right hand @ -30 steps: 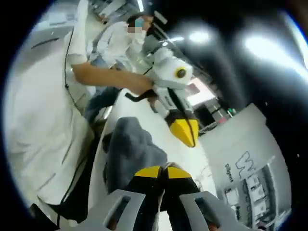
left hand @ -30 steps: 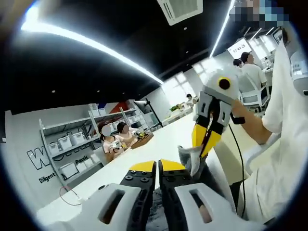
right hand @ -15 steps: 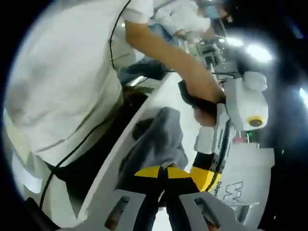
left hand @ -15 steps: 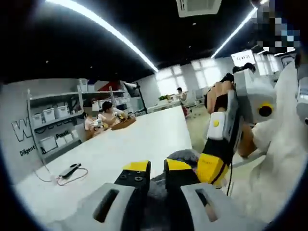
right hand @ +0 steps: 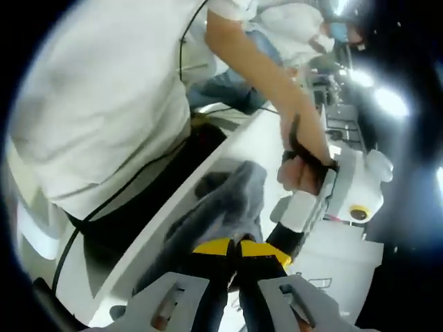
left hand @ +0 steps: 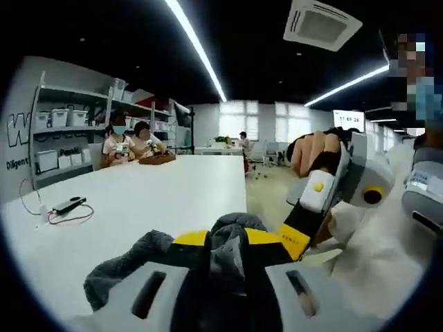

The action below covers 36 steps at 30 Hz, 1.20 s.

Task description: Open the folded towel by lifting each exposed corner and separating the folded layers until the towel lies flat within the target outline without major curled edges

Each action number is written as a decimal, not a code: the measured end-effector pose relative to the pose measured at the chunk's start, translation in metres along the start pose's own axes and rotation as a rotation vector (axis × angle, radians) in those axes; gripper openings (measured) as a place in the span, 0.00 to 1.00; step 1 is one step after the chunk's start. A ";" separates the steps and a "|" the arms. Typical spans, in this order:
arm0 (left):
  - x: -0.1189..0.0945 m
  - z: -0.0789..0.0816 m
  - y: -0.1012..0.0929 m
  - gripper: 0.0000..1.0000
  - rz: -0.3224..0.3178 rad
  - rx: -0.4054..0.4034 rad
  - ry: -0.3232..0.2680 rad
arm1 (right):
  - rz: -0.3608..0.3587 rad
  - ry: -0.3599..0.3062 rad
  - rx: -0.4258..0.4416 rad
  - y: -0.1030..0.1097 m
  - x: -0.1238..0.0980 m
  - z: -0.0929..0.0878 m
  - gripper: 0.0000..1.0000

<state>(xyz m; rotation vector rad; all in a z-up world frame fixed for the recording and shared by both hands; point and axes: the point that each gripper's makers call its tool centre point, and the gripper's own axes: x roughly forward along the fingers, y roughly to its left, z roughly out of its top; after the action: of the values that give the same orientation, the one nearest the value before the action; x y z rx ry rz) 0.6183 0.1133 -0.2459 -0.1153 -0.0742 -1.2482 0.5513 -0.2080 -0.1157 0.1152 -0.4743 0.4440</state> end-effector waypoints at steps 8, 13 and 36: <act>-0.023 0.047 0.002 0.03 0.062 0.152 -0.024 | -0.006 -0.006 0.027 -0.003 0.001 -0.001 0.00; -0.035 0.068 -0.009 0.02 0.065 0.189 -0.057 | -0.021 -0.023 0.058 -0.006 0.001 0.001 0.00; -0.106 0.138 -0.043 0.02 0.214 0.337 -0.224 | 0.122 -0.089 0.196 0.030 0.045 -0.001 0.26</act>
<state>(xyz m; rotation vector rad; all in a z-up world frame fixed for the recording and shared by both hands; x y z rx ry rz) 0.5449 0.2173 -0.1194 0.0303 -0.4530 -0.9903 0.5751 -0.1635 -0.0956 0.2968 -0.5263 0.6069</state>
